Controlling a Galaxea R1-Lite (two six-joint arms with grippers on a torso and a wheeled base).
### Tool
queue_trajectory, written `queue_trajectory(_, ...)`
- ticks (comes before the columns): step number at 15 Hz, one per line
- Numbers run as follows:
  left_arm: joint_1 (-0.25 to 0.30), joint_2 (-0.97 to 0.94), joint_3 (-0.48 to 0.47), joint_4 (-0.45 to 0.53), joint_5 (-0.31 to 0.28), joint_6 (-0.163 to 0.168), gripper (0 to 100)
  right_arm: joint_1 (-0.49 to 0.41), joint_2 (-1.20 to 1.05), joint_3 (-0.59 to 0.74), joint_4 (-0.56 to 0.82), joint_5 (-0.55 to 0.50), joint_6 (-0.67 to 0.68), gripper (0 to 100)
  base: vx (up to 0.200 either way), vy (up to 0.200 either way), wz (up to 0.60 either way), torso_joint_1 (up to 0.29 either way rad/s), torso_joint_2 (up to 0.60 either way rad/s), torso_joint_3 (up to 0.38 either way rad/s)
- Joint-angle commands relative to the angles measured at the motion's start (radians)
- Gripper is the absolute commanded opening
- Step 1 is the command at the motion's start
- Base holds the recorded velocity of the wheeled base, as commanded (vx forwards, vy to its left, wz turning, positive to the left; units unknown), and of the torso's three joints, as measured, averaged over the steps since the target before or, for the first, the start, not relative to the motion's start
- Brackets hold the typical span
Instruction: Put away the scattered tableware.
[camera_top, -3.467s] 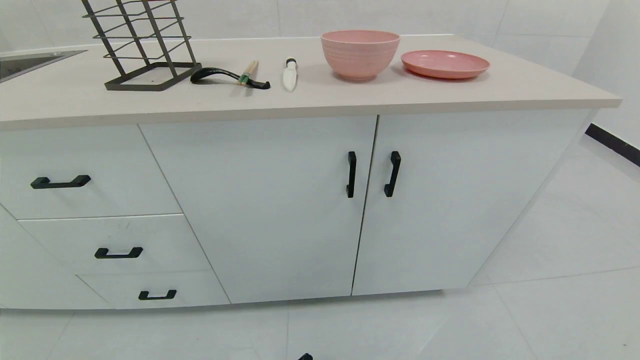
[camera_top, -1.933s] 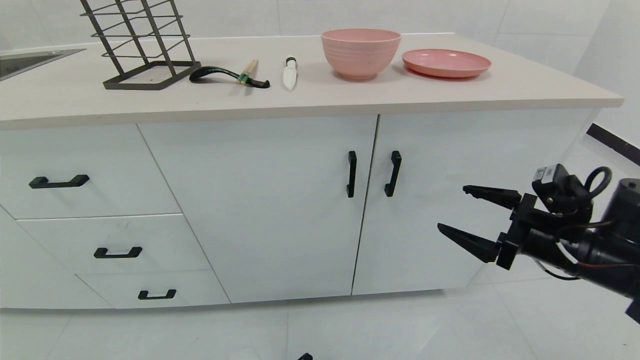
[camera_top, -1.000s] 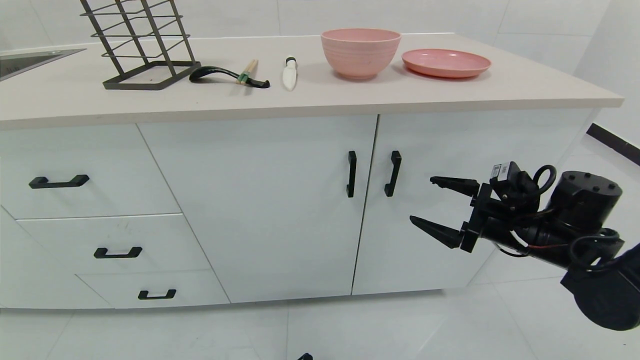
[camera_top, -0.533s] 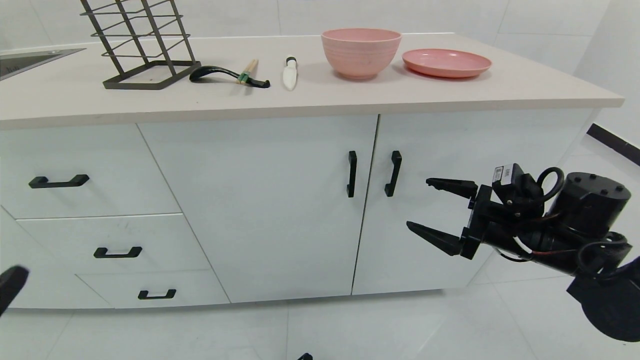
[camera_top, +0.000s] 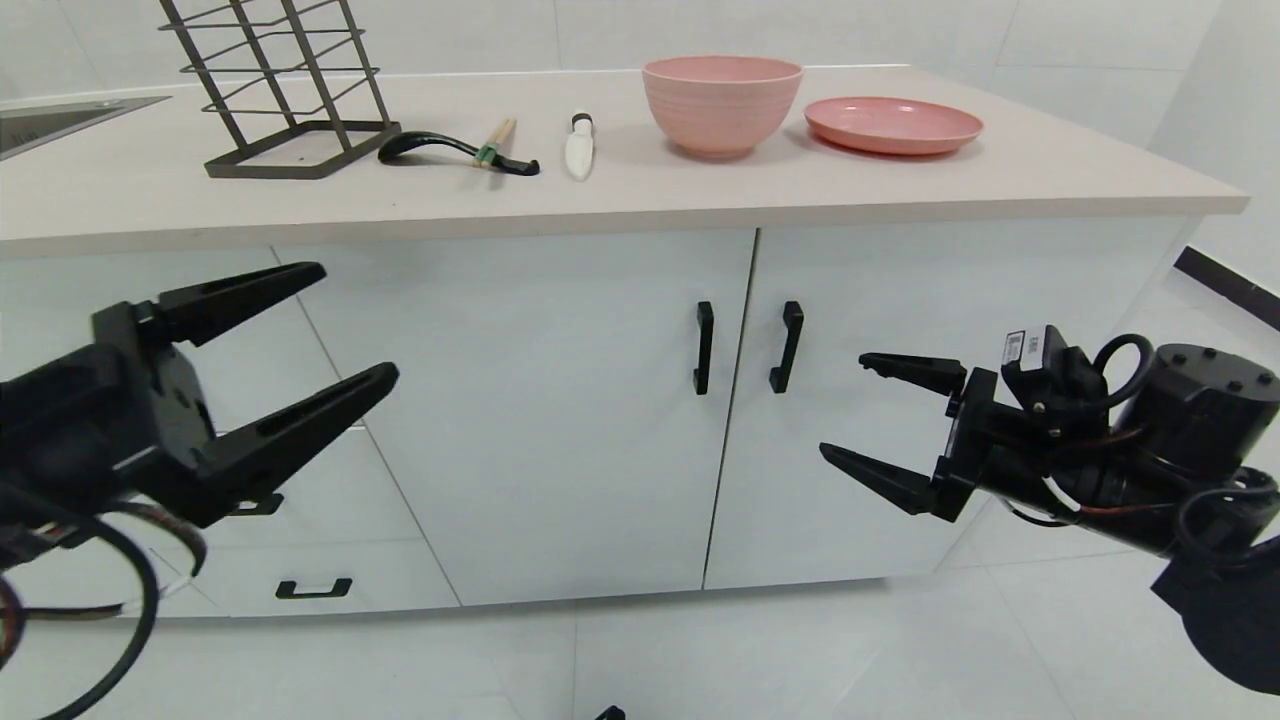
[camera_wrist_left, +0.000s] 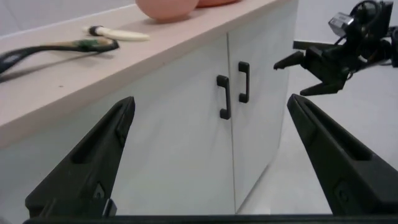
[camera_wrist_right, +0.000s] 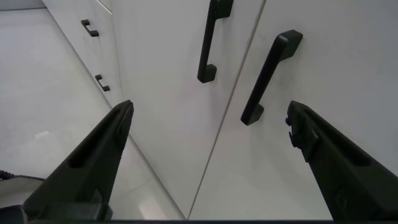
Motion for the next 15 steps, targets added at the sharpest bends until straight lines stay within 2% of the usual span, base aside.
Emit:
queue_trajectory(1,-0.017,0.216,-0.040,-0.077,-0.045,0.009,100,-0.001,-0.007,0.002,-0.001,0.000,-0.001,100,0.000,0.000,0.00,0.000,0.00,0.000)
queue_trajectory(3,-0.026,0.340,-0.068,-0.166,-0.102,0.009,100,-0.001,-0.005,0.002,-0.001,0.001,-0.001,100,0.000,0.000,0.00,0.000,0.00,0.000)
queue_trajectory(5,-0.025,0.490,-0.105,-0.325,-0.223,0.003,100,0.001,-0.005,-0.003,-0.003,0.017,-0.001,100,0.000,0.000,0.00,0.000,0.00,0.000)
queue_trajectory(7,-0.020,0.588,-0.146,-0.426,-0.307,-0.002,100,-0.002,-0.004,-0.004,-0.003,0.026,-0.002,100,0.000,0.000,0.00,0.000,0.00,0.000)
queue_trajectory(9,-0.029,0.662,-0.207,-0.462,-0.335,-0.025,100,-0.002,0.002,-0.015,-0.003,0.027,-0.002,100,0.000,0.000,0.00,0.000,0.00,0.000)
queue_trajectory(13,-0.089,0.768,-0.371,-0.463,-0.358,-0.117,100,-0.008,0.056,-0.060,-0.005,0.064,-0.022,100,0.000,0.000,0.00,0.000,0.00,0.000)
queue_trajectory(15,-0.112,0.808,-0.436,-0.463,-0.373,-0.143,100,-0.011,0.084,-0.083,-0.005,0.078,-0.025,100,0.000,0.000,0.00,0.000,0.00,0.000)
